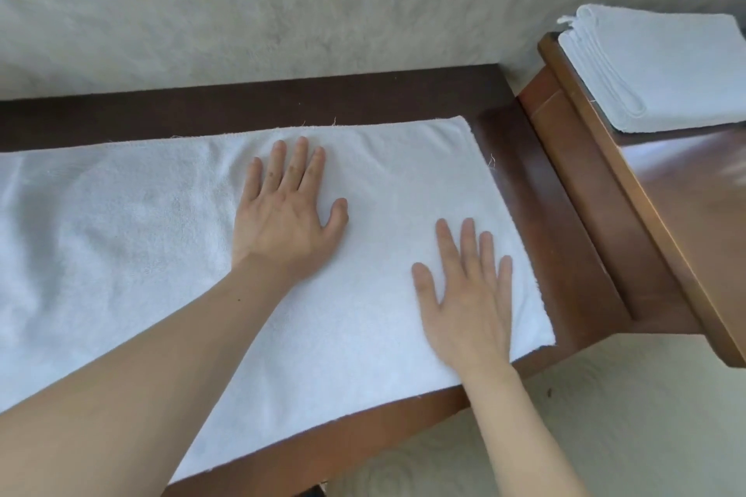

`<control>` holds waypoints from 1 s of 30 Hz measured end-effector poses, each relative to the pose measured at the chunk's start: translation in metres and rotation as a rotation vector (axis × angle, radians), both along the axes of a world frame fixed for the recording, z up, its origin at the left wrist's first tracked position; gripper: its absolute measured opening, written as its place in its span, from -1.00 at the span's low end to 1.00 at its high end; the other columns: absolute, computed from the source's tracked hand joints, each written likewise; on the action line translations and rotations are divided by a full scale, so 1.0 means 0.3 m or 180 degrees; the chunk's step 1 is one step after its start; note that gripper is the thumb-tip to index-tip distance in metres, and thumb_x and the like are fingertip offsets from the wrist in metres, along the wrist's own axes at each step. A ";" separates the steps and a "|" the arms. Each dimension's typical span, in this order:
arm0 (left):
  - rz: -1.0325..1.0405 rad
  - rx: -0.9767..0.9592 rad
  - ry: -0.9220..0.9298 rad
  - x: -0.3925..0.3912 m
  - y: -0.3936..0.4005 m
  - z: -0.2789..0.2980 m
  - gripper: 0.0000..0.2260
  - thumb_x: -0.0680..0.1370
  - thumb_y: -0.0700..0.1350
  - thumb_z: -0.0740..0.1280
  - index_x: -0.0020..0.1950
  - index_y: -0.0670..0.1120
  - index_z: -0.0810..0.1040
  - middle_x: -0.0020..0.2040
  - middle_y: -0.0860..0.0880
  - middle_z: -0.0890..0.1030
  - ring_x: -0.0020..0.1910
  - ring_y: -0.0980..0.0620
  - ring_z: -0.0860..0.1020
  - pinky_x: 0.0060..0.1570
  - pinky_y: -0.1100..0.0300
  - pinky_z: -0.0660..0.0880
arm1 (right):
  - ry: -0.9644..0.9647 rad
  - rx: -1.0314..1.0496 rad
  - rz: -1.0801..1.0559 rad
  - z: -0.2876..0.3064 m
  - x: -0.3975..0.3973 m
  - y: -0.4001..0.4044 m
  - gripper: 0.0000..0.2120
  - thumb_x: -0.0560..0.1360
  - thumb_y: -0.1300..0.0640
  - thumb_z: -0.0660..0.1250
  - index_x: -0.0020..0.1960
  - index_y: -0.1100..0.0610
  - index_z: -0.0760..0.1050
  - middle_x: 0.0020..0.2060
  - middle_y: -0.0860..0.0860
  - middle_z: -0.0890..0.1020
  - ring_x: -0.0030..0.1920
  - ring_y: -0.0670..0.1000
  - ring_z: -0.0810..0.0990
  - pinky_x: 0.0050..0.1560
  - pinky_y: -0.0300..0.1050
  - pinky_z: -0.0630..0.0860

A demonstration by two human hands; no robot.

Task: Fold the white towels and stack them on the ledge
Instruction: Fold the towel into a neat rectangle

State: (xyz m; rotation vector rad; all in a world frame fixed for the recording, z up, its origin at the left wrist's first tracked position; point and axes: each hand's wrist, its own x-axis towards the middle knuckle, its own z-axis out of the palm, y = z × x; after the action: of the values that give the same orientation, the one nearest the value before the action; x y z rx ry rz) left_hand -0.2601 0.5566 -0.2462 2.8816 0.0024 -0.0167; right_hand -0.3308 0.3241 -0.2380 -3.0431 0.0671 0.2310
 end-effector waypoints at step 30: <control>0.0456 0.0020 0.0213 -0.281 0.527 0.002 -0.45 0.64 0.20 -0.27 0.63 0.13 -0.20 0.63 0.07 -0.21 0.58 0.07 -0.28 0.54 0.05 -0.31 | -0.0150 0.0520 0.1119 -0.019 0.093 0.861 -0.35 0.58 -0.31 -0.34 0.63 -0.13 -0.15 0.62 -0.07 -0.15 0.60 -0.03 -0.24 0.57 0.14 -0.25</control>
State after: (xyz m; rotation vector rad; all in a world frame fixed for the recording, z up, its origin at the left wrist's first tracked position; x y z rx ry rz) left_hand -0.3442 0.7146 -0.2456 2.8782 0.2216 -0.0862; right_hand -0.3030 0.5826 -0.2436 -2.8742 -0.4687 0.1772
